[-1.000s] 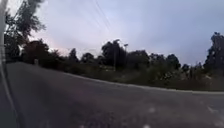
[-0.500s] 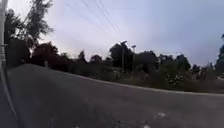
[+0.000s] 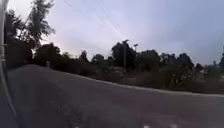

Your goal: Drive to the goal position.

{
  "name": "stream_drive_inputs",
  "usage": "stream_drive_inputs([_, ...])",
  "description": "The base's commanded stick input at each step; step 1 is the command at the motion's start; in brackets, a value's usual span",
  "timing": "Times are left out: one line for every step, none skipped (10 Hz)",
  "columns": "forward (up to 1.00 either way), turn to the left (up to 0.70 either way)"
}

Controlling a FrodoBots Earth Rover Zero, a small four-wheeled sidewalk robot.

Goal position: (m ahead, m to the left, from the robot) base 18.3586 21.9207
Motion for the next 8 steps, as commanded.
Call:
stream_drive_inputs([0.70, 0.35])
stream_drive_inputs([0.70, 0.35])
stream_drive_inputs([0.70, 0.35])
stream_drive_inputs([0.70, 0.35])
stream_drive_inputs([0.70, 0.35])
stream_drive_inputs([0.70, 0.35])
stream_drive_inputs([0.70, 0.35])
stream_drive_inputs([0.70, 0.35])
